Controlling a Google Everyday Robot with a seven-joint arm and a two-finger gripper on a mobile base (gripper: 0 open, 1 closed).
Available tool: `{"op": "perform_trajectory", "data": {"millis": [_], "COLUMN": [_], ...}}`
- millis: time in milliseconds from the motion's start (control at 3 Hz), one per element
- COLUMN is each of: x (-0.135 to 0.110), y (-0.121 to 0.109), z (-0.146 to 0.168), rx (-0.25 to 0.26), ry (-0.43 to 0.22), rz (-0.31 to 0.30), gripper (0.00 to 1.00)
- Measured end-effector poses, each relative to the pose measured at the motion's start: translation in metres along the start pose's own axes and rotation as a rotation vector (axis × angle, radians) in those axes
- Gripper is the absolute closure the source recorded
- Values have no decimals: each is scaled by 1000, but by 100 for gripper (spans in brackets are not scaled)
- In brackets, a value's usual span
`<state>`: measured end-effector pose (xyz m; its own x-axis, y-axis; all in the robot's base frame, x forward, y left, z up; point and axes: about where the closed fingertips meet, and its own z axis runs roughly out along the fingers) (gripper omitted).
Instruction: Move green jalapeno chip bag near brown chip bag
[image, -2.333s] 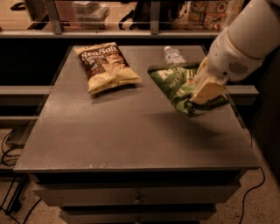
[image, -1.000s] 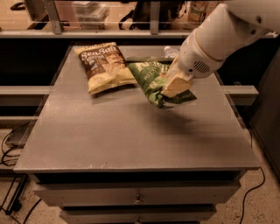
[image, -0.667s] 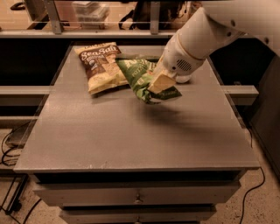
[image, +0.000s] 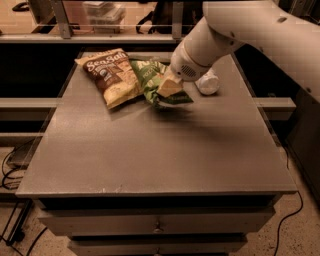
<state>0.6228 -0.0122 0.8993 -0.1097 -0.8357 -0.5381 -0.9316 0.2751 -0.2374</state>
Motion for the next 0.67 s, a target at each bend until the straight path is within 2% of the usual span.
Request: {"op": "perform_trajectory", "data": {"millis": [333, 667], "x": [-6, -6], "y": [-19, -17], "z": [16, 17], "rx": [16, 12], "ry": [-6, -6], "rz": [27, 25], "gripper": [13, 0]}}
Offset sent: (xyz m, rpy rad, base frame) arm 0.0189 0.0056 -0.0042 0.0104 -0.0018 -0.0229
